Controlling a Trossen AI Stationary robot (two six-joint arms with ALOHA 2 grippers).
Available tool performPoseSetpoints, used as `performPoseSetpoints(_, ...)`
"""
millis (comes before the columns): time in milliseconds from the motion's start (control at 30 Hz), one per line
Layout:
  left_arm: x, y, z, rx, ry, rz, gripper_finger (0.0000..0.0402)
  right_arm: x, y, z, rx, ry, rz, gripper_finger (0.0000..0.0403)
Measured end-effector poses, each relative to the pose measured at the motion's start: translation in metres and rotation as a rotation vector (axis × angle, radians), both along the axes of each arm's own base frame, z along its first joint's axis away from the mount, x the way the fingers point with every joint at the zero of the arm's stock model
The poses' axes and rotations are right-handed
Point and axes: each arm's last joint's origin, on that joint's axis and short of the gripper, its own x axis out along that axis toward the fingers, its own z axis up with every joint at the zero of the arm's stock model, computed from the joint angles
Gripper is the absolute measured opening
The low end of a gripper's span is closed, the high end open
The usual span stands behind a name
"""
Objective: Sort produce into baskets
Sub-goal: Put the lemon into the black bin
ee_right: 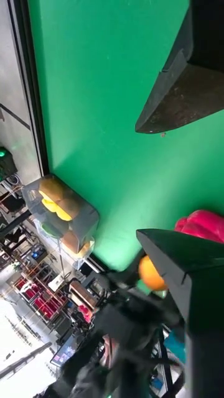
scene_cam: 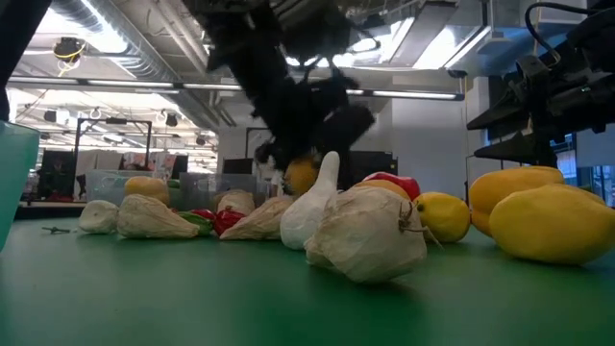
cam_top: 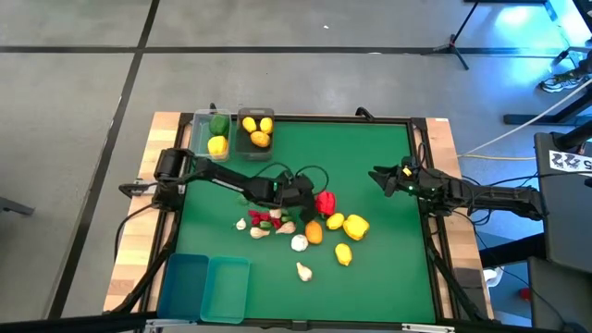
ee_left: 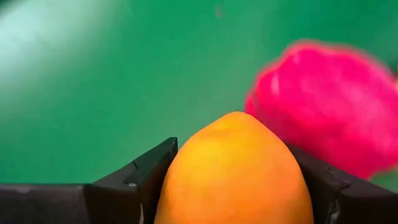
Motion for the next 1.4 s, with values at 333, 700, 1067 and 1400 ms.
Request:
performPoseSetpoints(333,-0.055,0.077,0.082,0.090,-0.113,0.422,0.0245,0.000,0.000,0.000,-0.001,0.000,0.000,0.0261)
performPoseSetpoints(700,-0.140,0.110,0.063,0.104,-0.152,0.748,0.0245,0.000,0.000,0.000,-0.015,0.013,0.004,0.0261)
performPoseSetpoints(1067,-0.158,0.125,0.029,0.140,-0.190,0.791,0.0250,0.000,0.000,0.000,-0.027,0.021,-0.003,0.0261)
performPoseSetpoints(1400,-0.157,0.132,0.032,0.194,-0.150,0.722,0.0308,0.000,0.000,0.000,-0.028,0.021,-0.004,0.0261)
